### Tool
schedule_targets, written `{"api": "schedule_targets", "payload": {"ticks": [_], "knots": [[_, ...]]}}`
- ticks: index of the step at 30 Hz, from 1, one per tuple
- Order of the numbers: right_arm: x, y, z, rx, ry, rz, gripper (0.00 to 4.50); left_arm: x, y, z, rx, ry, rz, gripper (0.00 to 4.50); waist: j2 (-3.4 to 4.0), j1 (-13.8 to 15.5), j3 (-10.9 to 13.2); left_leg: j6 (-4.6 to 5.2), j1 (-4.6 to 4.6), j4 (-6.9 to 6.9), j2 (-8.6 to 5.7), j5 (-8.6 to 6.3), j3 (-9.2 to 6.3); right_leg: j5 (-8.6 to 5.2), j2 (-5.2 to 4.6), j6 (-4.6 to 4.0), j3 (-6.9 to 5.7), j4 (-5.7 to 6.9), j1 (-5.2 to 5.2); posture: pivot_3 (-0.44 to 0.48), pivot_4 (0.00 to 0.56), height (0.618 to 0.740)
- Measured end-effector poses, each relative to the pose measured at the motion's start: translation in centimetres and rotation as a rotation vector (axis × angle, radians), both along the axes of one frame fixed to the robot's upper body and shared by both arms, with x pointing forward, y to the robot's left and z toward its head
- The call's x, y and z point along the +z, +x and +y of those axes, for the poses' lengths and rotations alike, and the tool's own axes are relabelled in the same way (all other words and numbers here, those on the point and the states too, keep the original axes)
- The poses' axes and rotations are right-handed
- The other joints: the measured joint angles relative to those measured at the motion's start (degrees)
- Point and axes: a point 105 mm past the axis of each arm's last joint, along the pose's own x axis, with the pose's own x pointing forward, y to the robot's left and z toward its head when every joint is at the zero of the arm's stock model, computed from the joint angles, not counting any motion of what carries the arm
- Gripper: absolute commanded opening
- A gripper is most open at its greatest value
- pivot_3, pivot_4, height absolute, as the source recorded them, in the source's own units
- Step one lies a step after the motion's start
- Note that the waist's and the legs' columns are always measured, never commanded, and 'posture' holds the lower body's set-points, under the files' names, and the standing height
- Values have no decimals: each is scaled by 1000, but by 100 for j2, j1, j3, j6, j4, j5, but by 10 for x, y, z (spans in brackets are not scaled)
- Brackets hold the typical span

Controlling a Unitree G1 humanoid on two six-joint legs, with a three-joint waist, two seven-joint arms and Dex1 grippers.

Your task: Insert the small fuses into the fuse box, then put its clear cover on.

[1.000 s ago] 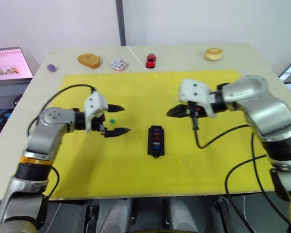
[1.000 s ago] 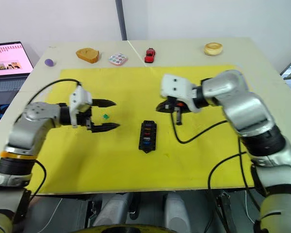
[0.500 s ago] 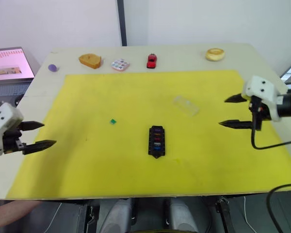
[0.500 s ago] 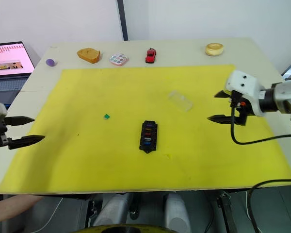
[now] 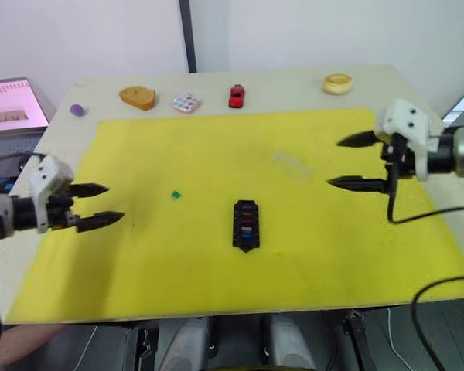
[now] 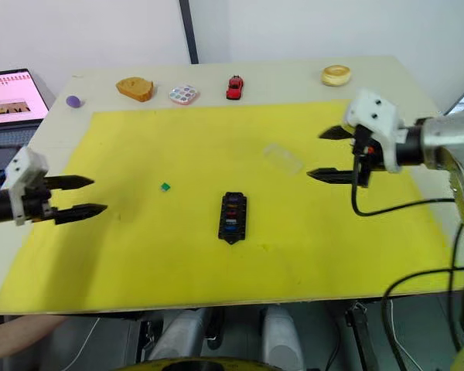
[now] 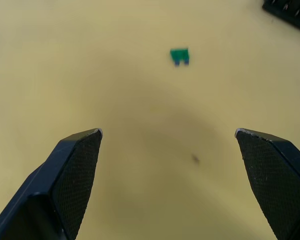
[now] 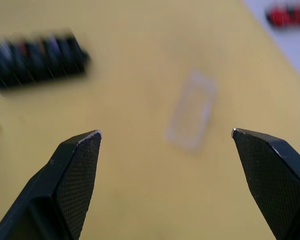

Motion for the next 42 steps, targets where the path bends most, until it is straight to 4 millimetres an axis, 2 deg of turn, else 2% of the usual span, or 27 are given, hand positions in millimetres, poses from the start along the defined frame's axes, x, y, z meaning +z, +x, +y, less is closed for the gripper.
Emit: {"api": "schedule_targets", "payload": {"ticks": [4, 7, 9, 15, 21, 33, 42], "knots": [[1, -11, 47, 155, 51, 19, 4417, -9, 23, -26, -42, -120, 94, 4500, -10, 23, 2, 2, -8, 15, -3, 1, -3, 1, 1, 1, -4, 8, -2, 0, 150, 740], [-8, -13, 65, 200, 48, 37, 4500, -16, 37, -38, -47, -198, 177, 3595, -15, 15, 0, 5, -10, 31, -7, 0, -4, 1, 1, 2, -5, 22, -2, 0, 150, 740], [-7, -11, 73, 209, 61, 42, 4500, -18, 43, -46, -55, -241, 235, 2670, -16, 5, 0, 6, -16, 37, -6, 1, -4, 1, 3, 2, -6, 26, -6, 0, 150, 740], [-4, -9, 86, 227, 89, 20, 4500, -21, 51, -65, -82, -372, 396, 2670, -17, -1, 0, 7, -15, 44, -6, 1, -6, 1, 5, 2, -9, 29, -2, 0, 150, 740], [-6, -9, 88, 210, 104, 33, 4500, -35, 58, -57, -12, -407, 475, 2670, -17, 2, 0, 7, -16, 47, -6, 1, -8, 1, 5, 2, -10, 32, -3, 0, 150, 740], [-8, -9, 88, 185, 109, 33, 4500, -49, 67, -65, -4, -418, 483, 2670, -19, 37, -2, 12, -15, 60, -8, -3, -12, 1, 2, 2, -13, 32, 6, 0, 150, 740], [-9, -9, 87, 173, 113, 44, 4500, -51, 70, -73, -20, -433, 487, 2670, -19, 129, -3, 15, -15, 72, -9, -5, -13, 1, 2, 3, -15, 31, 8, 0, 150, 740]]}}
